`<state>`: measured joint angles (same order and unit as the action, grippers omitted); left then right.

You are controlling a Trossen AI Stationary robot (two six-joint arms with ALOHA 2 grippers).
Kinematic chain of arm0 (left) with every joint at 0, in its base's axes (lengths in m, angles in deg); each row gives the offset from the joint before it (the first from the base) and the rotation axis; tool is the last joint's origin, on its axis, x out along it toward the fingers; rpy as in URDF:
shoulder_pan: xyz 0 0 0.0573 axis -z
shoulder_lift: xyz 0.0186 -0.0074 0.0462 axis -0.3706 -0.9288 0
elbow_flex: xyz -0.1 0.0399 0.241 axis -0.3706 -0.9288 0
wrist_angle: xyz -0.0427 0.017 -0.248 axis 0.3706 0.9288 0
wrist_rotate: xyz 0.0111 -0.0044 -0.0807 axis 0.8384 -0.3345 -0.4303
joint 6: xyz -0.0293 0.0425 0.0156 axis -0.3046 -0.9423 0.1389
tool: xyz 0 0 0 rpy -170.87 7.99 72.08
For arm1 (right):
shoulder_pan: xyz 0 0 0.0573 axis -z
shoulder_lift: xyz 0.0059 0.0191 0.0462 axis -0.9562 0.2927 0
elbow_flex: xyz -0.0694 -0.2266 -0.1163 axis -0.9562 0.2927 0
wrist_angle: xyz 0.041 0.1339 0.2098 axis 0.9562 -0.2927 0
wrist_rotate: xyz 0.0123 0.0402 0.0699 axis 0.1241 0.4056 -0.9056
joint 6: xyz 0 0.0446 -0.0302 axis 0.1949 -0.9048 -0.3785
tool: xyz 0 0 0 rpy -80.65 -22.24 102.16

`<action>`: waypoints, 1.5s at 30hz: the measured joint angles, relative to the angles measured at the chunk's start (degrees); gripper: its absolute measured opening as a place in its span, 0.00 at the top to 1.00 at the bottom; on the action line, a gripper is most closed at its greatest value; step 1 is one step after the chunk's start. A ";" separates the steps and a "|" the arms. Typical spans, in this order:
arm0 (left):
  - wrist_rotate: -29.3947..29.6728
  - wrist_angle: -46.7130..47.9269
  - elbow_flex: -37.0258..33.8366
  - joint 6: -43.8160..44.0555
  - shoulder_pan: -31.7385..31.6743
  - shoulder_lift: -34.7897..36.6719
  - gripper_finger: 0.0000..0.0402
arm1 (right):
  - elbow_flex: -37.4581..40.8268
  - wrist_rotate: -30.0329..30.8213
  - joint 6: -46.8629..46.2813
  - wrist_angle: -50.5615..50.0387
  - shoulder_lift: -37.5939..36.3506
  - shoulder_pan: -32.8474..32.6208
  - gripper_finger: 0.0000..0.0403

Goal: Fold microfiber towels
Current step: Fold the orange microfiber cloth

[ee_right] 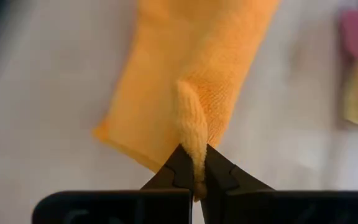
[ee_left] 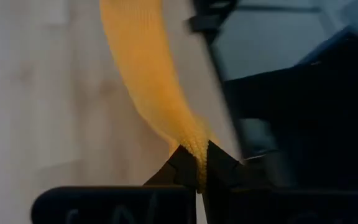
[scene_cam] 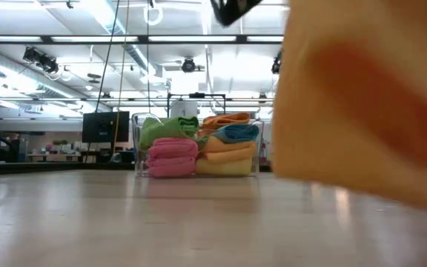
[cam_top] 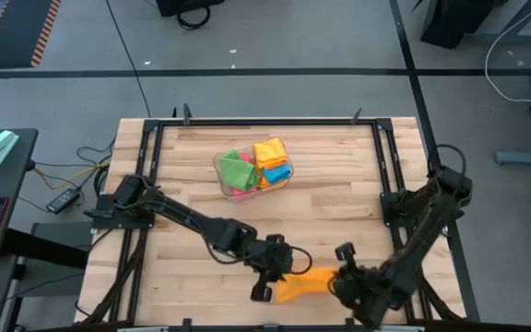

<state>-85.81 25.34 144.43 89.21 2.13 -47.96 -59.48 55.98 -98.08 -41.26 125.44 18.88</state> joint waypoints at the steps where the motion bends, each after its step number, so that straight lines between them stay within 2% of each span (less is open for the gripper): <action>1: -1.02 -1.42 0.00 0.68 0.60 0.00 0.97 | -0.13 -1.56 0.00 1.49 -0.94 -0.85 0.98; 4: -3.71 -5.01 0.00 3.20 2.39 0.00 0.97 | -0.46 -6.15 0.64 7.11 -3.63 -3.02 0.98; 9: -3.62 -6.83 -1.20 6.45 3.68 -1.54 0.95 | -0.14 -5.01 -0.53 8.14 -5.91 -4.31 0.98; 15: -2.09 -5.13 -2.17 8.76 0.38 -5.59 0.97 | 6.06 -8.07 -0.84 7.06 -3.27 2.49 0.98; 20: 3.32 2.12 -2.15 9.79 -4.49 -8.10 0.97 | 12.75 -7.94 -2.79 7.39 -3.20 9.34 0.98; 23: 3.99 2.93 -2.23 9.20 -6.71 -9.14 0.97 | 15.78 -7.66 -2.99 7.71 -3.20 11.87 0.98; 32: 13.93 3.78 -2.12 -4.75 -8.68 -9.55 0.97 | 22.90 3.90 -0.70 8.11 -3.20 15.37 0.98; 37: 22.21 6.22 -2.12 -9.43 -10.47 -9.55 0.97 | 24.77 13.43 -0.92 6.97 -3.20 16.58 0.98; 41: 28.11 6.75 -2.12 -11.85 -10.97 -9.55 0.97 | 25.88 14.69 -0.78 6.85 -3.22 16.92 0.98; 45: 28.43 6.14 -2.12 -12.23 -10.81 -9.55 0.97 | 27.24 13.23 -0.39 6.82 -3.22 16.62 0.97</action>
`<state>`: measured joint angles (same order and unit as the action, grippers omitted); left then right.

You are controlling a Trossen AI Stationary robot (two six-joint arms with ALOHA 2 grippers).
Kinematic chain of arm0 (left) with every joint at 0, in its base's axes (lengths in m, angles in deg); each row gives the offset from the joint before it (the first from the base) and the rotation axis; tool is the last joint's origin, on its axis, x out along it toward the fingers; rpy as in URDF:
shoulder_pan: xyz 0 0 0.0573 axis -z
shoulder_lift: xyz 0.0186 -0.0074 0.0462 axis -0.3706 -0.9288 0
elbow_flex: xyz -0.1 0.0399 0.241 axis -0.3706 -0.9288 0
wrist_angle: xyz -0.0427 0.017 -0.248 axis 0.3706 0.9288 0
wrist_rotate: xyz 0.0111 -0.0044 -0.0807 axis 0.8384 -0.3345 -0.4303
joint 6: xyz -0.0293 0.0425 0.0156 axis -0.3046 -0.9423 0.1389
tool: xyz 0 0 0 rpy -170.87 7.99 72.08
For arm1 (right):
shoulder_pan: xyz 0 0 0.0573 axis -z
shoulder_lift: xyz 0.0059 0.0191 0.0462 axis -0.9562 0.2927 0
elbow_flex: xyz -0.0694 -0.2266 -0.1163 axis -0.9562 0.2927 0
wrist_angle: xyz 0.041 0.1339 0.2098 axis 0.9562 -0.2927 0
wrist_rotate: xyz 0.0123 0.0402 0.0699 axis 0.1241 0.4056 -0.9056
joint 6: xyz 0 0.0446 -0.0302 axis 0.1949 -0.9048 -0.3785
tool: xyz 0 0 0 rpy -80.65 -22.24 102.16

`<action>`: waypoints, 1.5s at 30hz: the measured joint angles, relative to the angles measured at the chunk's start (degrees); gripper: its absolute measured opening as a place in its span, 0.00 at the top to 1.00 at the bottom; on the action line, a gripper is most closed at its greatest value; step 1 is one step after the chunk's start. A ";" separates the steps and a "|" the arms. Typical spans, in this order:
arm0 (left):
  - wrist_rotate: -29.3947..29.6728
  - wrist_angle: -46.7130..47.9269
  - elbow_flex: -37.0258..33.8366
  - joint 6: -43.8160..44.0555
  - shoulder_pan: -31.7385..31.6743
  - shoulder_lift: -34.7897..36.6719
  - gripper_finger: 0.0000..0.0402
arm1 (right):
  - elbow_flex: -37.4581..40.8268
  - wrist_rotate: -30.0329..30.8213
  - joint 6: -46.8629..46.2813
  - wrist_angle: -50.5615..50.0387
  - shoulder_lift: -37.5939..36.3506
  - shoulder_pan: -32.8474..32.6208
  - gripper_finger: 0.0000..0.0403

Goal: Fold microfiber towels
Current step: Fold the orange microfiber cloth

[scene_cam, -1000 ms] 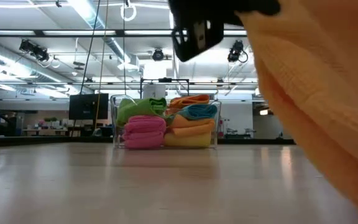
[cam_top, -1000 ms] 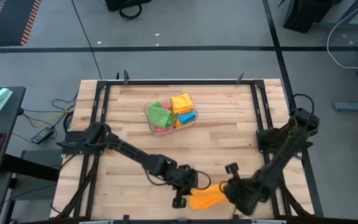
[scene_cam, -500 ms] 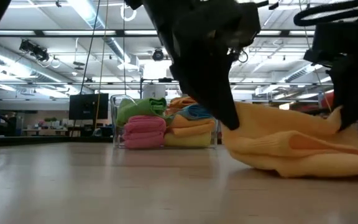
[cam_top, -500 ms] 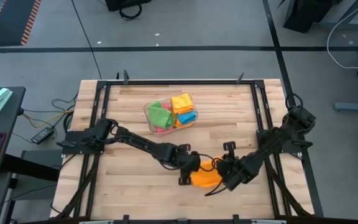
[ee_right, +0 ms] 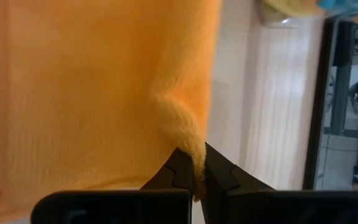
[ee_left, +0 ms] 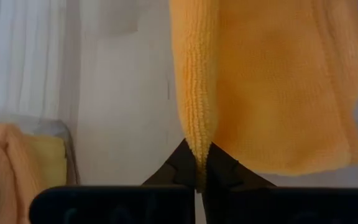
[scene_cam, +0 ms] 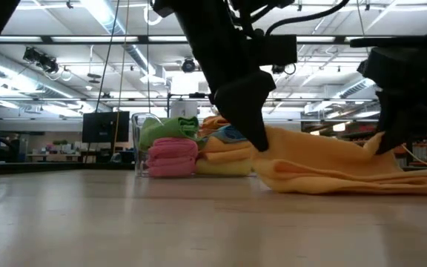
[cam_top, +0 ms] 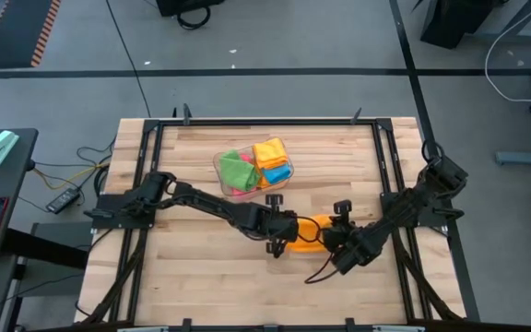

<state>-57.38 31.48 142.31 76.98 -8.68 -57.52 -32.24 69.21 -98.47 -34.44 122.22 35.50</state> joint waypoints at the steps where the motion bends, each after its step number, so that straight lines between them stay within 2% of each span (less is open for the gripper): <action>1: -0.02 -0.08 0.00 -0.32 0.26 0.00 0.96 | 0.17 -0.46 0.00 0.12 0.00 -0.43 0.97; 9: -0.22 -0.96 0.00 -3.36 3.42 0.00 0.97 | -0.55 -1.10 0.85 1.04 0.00 -5.54 0.96; 14: -2.38 -3.98 0.00 -3.49 4.38 -0.31 0.93 | -0.69 -1.76 -0.35 2.40 0.00 -8.61 0.96; 18: -5.66 -8.36 0.13 -5.19 4.62 -1.89 0.91 | -0.56 -2.89 -0.20 7.28 0.00 -9.92 0.96; 22: -7.61 -10.95 0.04 -8.74 5.75 -3.56 0.93 | 0.44 -4.60 1.21 10.81 0.02 -11.12 0.96; 28: -8.35 -12.90 0.02 -13.21 8.19 -3.54 0.96 | 0.53 -8.21 1.27 10.49 -0.02 -12.57 0.96; 33: -8.33 -13.80 0.02 -14.72 8.97 -3.45 0.90 | 0.51 -10.56 2.53 10.11 -0.02 -12.69 0.96; 38: -8.33 -16.75 0.02 -14.39 8.89 -3.32 0.88 | 0.51 -12.10 3.53 8.59 -0.04 -12.69 0.96; 45: -13.76 -24.88 0.09 -11.61 8.95 -5.11 0.83 | 2.88 -13.82 0.92 11.09 -0.07 -10.74 0.96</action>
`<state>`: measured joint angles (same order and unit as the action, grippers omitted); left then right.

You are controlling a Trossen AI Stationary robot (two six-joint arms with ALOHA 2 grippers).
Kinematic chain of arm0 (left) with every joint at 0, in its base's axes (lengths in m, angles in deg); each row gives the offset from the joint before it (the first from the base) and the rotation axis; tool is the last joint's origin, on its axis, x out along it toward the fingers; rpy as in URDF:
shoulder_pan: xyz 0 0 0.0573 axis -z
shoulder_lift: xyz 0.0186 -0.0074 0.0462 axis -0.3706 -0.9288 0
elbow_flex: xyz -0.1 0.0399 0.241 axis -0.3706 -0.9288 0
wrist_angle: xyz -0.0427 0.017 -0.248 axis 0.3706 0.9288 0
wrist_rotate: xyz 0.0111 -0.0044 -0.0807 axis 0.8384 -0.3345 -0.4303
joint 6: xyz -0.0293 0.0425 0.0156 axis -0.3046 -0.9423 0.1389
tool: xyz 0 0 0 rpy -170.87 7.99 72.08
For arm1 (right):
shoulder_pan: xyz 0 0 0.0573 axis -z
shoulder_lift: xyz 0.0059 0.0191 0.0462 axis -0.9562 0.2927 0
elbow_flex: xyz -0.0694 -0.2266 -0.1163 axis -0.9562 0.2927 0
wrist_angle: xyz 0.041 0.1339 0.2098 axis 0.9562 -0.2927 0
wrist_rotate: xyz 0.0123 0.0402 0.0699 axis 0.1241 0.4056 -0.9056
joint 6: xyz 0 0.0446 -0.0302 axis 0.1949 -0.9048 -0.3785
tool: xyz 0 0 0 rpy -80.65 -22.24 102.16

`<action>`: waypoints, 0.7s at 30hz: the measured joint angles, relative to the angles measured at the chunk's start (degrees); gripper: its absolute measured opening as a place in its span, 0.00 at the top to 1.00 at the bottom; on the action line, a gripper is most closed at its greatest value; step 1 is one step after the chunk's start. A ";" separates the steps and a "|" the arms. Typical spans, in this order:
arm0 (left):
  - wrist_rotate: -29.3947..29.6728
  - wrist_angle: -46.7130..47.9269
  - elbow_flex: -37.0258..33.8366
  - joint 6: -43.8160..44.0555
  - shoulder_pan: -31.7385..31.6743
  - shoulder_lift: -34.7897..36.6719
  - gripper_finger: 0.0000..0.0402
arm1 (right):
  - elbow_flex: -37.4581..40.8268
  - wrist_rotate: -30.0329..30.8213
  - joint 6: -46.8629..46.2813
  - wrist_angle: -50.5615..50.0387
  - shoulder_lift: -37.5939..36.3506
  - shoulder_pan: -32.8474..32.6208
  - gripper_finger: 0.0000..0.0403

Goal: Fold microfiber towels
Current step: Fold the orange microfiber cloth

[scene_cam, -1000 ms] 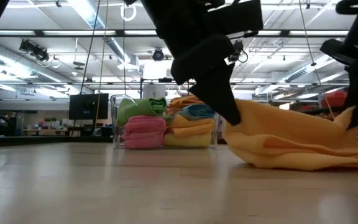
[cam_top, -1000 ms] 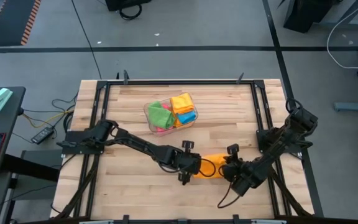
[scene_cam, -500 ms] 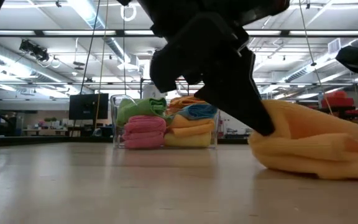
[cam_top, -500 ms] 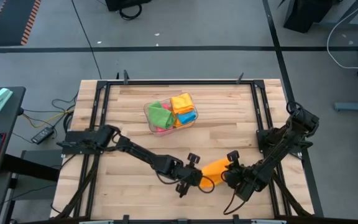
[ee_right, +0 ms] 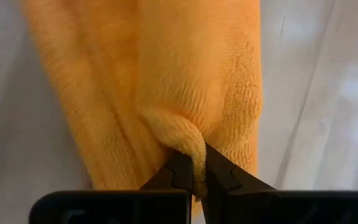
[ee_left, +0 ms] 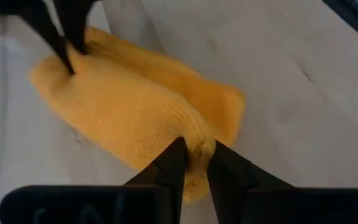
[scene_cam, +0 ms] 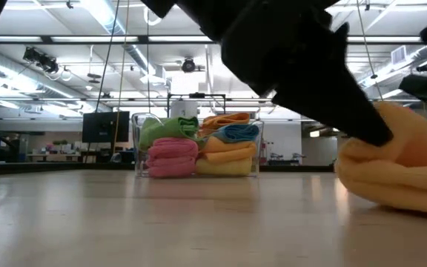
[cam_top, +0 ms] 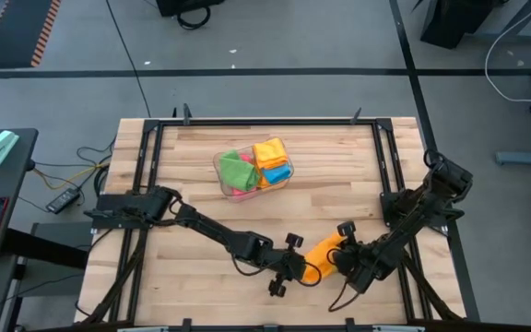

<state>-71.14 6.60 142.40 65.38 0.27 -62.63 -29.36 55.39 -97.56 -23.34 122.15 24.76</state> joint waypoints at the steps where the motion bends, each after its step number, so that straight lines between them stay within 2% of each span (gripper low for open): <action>1: -0.21 -0.29 -0.05 0.20 0.02 -0.07 0.81 | 0.36 -0.06 -0.74 0.30 0.00 0.52 0.96; 4: -0.28 -3.42 0.12 0.48 -0.02 -1.05 0.79 | 0.87 0.08 -2.43 0.54 -0.11 1.84 0.96; 9: -0.21 -2.55 -0.13 -1.65 1.04 -0.35 0.77 | 0.80 0.50 -3.93 0.39 -0.11 3.08 0.96; 17: -0.01 -3.42 0.00 -3.66 3.80 1.41 0.81 | 0.98 6.29 -13.98 -0.14 -0.02 6.67 0.96; 21: 5.50 -2.98 0.02 -0.58 3.93 0.40 0.84 | 0.98 7.39 -16.91 0.89 -0.02 9.25 0.96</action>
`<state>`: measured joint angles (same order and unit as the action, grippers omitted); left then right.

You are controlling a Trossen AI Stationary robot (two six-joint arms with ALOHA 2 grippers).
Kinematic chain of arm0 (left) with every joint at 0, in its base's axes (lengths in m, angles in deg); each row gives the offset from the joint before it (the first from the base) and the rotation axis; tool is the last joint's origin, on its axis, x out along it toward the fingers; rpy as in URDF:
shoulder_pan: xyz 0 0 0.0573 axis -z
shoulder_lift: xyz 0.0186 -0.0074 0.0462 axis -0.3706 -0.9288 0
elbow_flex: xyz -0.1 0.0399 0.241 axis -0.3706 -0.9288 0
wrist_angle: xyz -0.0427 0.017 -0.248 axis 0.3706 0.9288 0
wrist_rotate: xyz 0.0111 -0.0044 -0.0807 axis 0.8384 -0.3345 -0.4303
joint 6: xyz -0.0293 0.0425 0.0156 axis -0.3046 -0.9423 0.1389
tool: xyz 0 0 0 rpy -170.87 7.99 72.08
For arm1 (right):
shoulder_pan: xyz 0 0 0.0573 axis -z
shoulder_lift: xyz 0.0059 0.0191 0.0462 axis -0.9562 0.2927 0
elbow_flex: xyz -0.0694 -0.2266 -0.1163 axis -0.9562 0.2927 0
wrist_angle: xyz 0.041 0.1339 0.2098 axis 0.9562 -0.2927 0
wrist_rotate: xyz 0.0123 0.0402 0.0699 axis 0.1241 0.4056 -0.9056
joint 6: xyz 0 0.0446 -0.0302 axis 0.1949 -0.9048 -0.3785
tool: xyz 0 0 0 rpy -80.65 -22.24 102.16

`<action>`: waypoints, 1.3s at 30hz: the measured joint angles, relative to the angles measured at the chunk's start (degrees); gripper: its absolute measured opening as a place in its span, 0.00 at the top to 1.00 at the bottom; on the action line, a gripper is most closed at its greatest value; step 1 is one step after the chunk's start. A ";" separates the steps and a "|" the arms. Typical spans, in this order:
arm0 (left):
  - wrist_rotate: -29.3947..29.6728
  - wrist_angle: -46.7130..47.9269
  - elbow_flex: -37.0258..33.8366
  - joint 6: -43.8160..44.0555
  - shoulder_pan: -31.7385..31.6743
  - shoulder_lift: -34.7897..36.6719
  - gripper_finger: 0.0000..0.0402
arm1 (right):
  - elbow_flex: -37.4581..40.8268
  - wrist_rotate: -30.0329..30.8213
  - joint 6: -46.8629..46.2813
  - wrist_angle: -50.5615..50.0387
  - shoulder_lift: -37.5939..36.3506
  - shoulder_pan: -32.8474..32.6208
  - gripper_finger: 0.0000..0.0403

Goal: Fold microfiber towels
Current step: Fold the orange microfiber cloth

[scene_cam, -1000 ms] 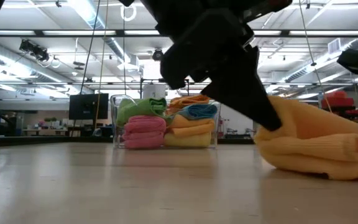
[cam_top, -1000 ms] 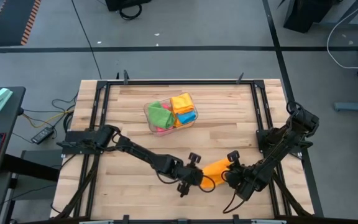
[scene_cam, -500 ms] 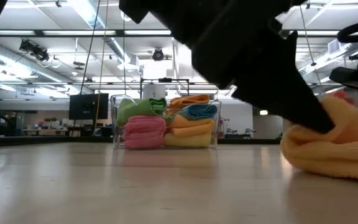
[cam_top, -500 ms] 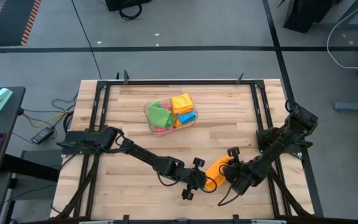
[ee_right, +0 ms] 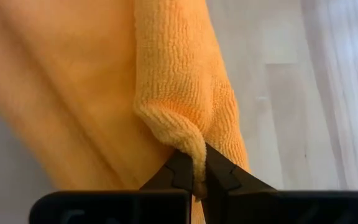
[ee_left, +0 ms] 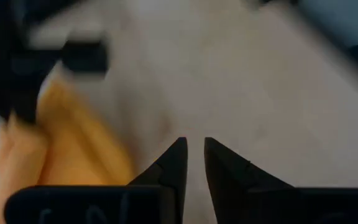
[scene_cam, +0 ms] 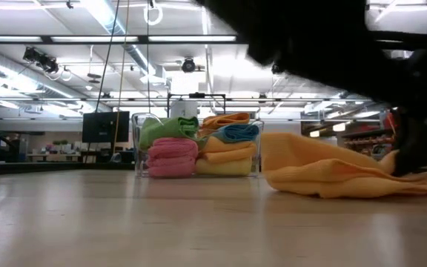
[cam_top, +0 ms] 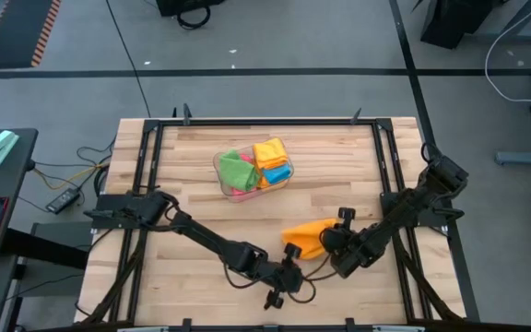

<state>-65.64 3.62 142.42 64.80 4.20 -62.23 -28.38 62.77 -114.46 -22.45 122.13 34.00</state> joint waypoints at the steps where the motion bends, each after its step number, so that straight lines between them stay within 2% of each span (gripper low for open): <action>1: 2.03 0.92 -0.02 1.51 -0.28 -0.62 0.85 | 0.00 0.01 -0.47 0.38 0.00 0.64 0.96; 5: 7.97 1.36 -0.14 6.78 -1.74 -2.96 0.88 | 0.00 0.03 -1.06 1.18 0.02 1.97 0.96; 12: 7.63 5.59 0.04 12.63 -4.63 -5.36 0.92 | -0.02 0.08 1.87 0.16 0.00 1.77 0.96; 19: 8.73 8.90 0.15 13.46 -6.27 -5.29 0.98 | -0.15 2.96 7.84 -2.66 -4.08 -2.02 0.96; 23: 8.87 9.67 0.13 12.61 -7.13 -5.17 0.97 | -0.15 0.67 10.79 -2.70 -5.11 -5.46 0.96; 30: 9.07 9.88 0.09 12.41 -7.45 -5.17 0.92 | 0.07 -2.44 9.45 -4.45 -3.34 -10.09 0.97; 39: 9.08 9.70 0.00 13.35 -7.45 -5.22 0.95 | -1.04 -4.92 11.34 -5.44 -3.13 -12.95 0.97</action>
<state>-56.56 13.33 142.42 78.15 -3.25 -67.45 -29.42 57.86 -103.12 -27.89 119.01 21.06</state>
